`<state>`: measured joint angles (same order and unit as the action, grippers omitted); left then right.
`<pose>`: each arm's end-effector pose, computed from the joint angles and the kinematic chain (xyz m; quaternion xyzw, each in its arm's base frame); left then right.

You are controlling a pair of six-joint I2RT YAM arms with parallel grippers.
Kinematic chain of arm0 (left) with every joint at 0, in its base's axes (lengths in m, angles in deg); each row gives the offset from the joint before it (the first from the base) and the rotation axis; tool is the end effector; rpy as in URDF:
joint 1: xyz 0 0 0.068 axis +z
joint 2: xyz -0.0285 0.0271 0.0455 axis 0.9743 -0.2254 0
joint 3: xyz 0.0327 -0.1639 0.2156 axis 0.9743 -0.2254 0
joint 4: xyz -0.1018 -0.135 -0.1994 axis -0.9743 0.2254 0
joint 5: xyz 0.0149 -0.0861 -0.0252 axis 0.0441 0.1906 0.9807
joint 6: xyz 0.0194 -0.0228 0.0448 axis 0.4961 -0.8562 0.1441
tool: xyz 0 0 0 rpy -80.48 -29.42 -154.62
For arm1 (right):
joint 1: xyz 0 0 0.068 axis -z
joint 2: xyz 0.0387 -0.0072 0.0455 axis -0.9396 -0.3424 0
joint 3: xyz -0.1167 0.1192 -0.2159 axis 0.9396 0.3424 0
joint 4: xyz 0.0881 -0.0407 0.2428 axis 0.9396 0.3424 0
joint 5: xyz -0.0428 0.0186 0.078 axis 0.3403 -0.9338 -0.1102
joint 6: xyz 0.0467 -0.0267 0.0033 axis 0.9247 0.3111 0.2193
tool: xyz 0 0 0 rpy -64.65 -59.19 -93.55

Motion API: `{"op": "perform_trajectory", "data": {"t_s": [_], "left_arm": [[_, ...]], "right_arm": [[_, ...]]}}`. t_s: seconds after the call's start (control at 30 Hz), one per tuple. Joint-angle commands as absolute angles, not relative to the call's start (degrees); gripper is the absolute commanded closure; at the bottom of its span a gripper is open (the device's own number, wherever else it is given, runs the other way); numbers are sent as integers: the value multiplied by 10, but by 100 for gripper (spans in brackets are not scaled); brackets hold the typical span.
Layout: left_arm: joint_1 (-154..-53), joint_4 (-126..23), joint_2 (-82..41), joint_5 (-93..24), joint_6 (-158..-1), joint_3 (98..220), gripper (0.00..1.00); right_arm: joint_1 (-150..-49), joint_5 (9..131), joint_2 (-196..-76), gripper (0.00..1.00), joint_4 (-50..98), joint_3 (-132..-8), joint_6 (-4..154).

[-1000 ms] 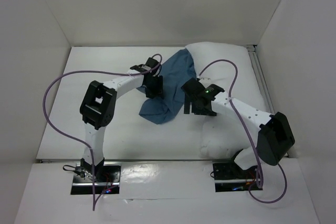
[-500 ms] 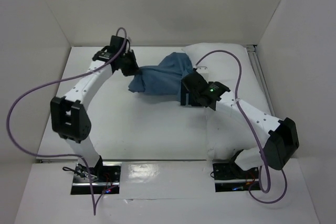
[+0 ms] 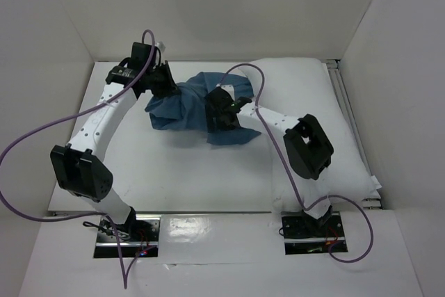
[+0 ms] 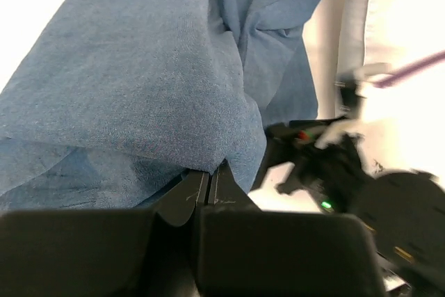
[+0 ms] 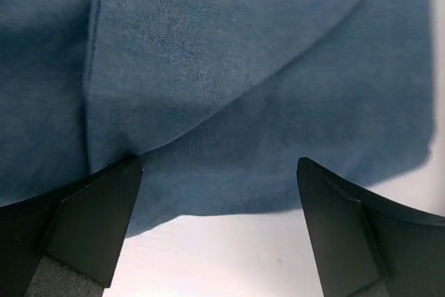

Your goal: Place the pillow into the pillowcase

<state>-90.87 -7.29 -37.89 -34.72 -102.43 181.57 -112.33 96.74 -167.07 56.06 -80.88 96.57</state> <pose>0.3465 -0.0908 0.3757 -0.1337 0.8959 -0.2284 0.3569 0.3203 0.2761 0.2141 -0.0697 0.9473 0.0217 0.3119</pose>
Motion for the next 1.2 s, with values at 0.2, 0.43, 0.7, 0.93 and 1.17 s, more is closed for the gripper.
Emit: {"op": "perform_trajectory", "data": {"t_s": [0.2,0.43,0.7,0.93,1.17], "left_arm": [[-892,-66,-343,-335,-1007,1823,100],[-892,-61,-331,-330,-1002,1818,100],[-874,-55,-314,-317,-1007,1837,100],[-834,-44,-301,-303,-1007,1860,100],[-774,-32,-294,-285,-1013,1904,100]], "right_arm": [[-1158,901,-1692,2,506,-853,971],[-1203,904,-1591,0,431,-768,982],[-1209,953,-1739,18,521,-871,988],[-1203,1005,-1634,88,535,-830,994],[-1197,1028,-1497,100,585,-799,957]]}}
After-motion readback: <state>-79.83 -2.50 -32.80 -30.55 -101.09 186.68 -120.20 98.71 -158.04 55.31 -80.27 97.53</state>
